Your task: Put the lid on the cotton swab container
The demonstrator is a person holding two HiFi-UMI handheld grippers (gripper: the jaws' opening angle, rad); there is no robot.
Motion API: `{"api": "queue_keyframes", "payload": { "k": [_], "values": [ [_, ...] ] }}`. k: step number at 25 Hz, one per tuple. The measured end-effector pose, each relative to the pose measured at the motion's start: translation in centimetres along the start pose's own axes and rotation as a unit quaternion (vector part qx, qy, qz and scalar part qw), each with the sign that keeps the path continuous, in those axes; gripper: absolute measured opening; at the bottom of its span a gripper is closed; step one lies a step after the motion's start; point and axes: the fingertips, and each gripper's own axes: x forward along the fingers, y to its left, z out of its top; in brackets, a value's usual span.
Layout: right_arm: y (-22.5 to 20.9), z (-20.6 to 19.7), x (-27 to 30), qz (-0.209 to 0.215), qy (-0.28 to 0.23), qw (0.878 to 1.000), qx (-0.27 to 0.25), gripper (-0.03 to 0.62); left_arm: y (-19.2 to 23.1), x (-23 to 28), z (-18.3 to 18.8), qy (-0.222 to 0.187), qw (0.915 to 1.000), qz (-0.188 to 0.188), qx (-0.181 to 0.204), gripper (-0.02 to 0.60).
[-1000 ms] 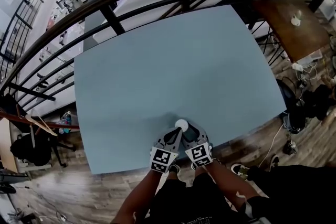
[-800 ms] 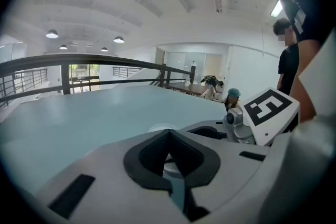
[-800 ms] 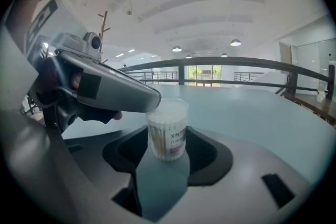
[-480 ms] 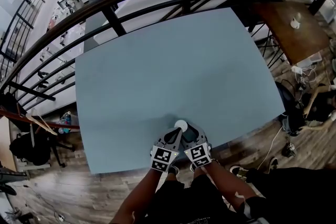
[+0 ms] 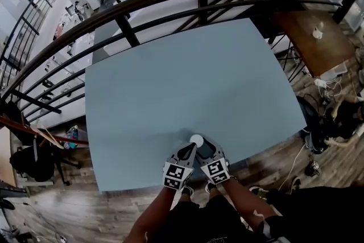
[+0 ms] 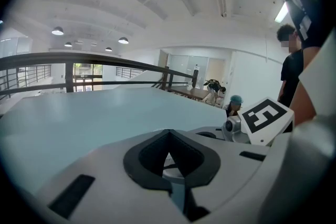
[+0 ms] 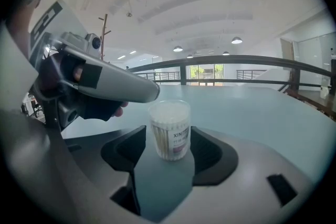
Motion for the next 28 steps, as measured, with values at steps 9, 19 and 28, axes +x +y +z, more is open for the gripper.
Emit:
{"api": "queue_keyframes", "payload": {
  "k": [9,19,28],
  "values": [
    [-0.3,1.3,-3.6,-0.018,-0.015,1.0,-0.001,0.27,2.0,-3.3,1.9,-0.028,0.9988,0.038,0.012,0.009],
    [0.4,9.7,-6.1,-0.011,-0.089,0.996,-0.029,0.17,3.6,-6.4,4.2,-0.065,0.996,0.061,-0.002,0.009],
    [2.1,16.8,-5.7,-0.013,-0.133,0.988,-0.071,0.028,4.2,-9.6,8.1,-0.108,0.9924,0.058,-0.009,0.009]
  ]
}}
